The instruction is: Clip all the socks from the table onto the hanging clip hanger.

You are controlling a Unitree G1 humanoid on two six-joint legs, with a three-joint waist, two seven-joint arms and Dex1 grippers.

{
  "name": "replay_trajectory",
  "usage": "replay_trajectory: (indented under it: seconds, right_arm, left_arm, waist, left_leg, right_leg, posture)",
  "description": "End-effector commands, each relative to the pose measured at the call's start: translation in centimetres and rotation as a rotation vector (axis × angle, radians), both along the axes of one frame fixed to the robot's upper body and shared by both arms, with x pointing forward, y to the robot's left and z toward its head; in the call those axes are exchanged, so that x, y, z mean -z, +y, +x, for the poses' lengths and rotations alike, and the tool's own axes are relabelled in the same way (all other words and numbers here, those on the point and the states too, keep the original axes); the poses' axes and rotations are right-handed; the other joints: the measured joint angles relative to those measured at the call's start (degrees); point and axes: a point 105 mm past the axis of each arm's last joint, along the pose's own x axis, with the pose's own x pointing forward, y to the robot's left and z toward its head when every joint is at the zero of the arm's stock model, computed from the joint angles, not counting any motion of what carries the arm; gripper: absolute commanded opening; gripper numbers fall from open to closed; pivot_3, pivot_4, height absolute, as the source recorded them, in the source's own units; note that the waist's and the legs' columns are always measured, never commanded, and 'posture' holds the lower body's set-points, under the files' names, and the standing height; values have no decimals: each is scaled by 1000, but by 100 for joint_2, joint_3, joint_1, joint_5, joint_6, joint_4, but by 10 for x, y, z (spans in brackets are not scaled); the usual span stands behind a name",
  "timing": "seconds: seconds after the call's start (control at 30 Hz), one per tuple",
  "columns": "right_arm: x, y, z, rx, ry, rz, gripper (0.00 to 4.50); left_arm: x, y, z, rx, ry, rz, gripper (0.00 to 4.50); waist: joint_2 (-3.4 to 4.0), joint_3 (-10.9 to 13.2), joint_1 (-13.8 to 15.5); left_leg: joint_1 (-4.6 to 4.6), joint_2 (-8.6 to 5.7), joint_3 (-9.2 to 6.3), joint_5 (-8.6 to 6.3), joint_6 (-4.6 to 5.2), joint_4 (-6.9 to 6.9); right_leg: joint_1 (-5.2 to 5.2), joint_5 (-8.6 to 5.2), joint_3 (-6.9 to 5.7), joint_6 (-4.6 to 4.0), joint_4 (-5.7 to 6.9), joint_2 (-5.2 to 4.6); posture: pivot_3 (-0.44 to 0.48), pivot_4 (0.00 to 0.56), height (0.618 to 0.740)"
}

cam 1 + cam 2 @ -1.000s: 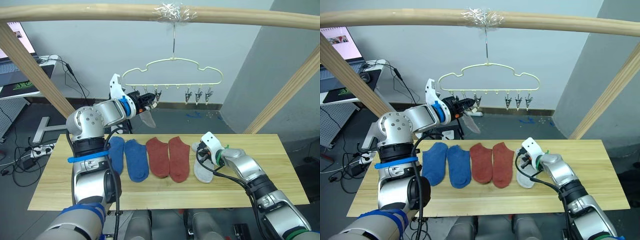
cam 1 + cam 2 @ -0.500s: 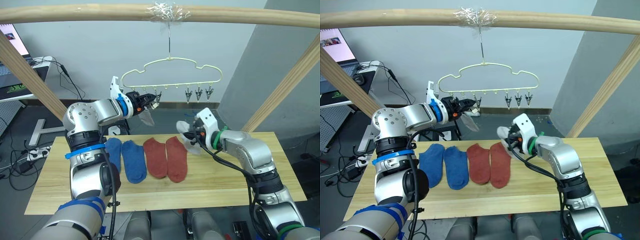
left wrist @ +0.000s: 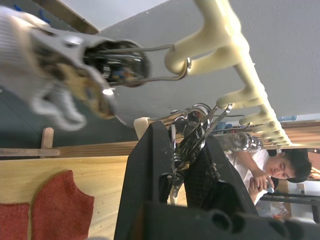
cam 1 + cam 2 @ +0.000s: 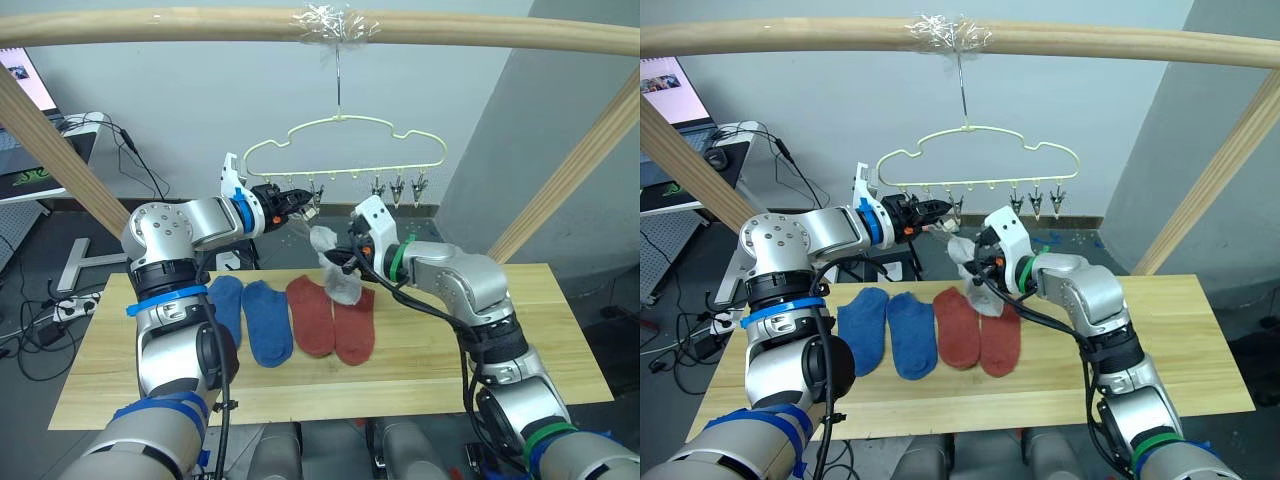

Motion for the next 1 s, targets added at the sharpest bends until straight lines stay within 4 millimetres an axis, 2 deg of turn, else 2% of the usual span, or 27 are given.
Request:
replay_trajectory:
  seconds: [0.03,0.43,1.0]
  right_arm:
    - [-12,9,2,-25,-56,17,38]
    - [-16,12,9,-31,-73,16,38]
    - [-22,4,11,-22,-92,3,38]
  left_arm:
    - [-5,3,0,-7,-7,3,310]
    - [-4,2,-2,0,-11,11,310]
    - [-2,1,-2,0,-12,16,310]
  waist:
    - [0,0,0]
    - [0,0,5]
    - [0,0,6]
  left_leg:
    - [0,0,0,0,0,-1]
    - [-5,0,1,0,0,-4]
    - [-8,0,2,0,0,-6]
  right_leg:
    - [0,0,0,0,0,0]
    - [-9,0,0,0,2,0]
    - [-13,0,1,0,2,-1]
  posture:
    - [13,176,740]
    - [17,175,740]
    - [12,172,740]
